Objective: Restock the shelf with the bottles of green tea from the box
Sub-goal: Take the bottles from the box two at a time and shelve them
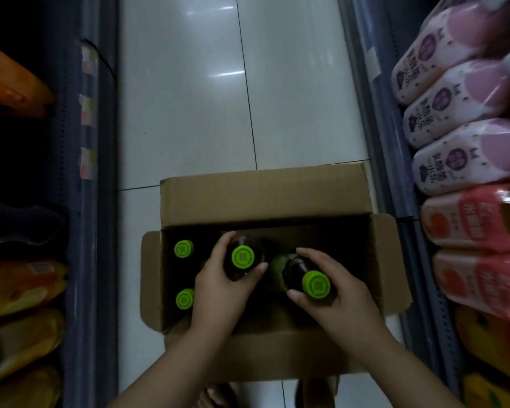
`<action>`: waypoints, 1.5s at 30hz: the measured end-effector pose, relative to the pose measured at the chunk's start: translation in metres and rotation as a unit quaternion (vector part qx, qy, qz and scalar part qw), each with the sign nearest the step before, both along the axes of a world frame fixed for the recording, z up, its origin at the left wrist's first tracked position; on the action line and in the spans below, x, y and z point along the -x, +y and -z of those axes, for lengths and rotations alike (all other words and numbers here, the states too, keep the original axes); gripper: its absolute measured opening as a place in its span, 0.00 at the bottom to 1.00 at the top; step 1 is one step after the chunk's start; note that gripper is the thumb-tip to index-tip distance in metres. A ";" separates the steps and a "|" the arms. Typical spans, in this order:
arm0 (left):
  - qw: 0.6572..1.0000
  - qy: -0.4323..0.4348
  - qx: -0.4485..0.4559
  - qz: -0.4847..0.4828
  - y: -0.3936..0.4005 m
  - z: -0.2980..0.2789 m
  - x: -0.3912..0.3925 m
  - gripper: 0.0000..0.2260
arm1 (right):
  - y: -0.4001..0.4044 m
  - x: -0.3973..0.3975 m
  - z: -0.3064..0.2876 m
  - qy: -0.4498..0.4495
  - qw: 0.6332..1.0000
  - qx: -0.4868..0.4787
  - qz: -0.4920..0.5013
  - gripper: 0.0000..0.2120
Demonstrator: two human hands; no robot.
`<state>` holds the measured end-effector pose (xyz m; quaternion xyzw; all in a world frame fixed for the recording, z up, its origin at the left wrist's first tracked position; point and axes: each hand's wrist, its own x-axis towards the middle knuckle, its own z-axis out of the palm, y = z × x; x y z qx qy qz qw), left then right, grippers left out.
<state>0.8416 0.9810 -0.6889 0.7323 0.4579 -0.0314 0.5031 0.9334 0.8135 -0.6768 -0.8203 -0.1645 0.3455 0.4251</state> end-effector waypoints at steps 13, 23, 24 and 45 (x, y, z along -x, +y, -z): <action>0.989 -0.067 -0.086 0.103 0.000 -0.304 -0.027 0.26 | -0.024 -0.039 -0.320 -0.025 0.985 -0.115 0.123 0.21; 0.950 -0.230 -0.086 0.193 -0.004 -0.520 -0.012 0.20 | -0.059 -0.009 -0.544 -0.060 0.923 -0.255 0.283 0.11; 0.945 -0.245 -0.080 0.200 -0.006 -0.537 -0.008 0.19 | -0.063 0.000 -0.563 -0.071 0.919 -0.261 0.288 0.09; 0.793 -0.359 0.108 0.481 -0.201 -0.760 0.070 0.11 | -0.230 0.246 -0.749 -0.224 0.749 -0.270 0.562 0.12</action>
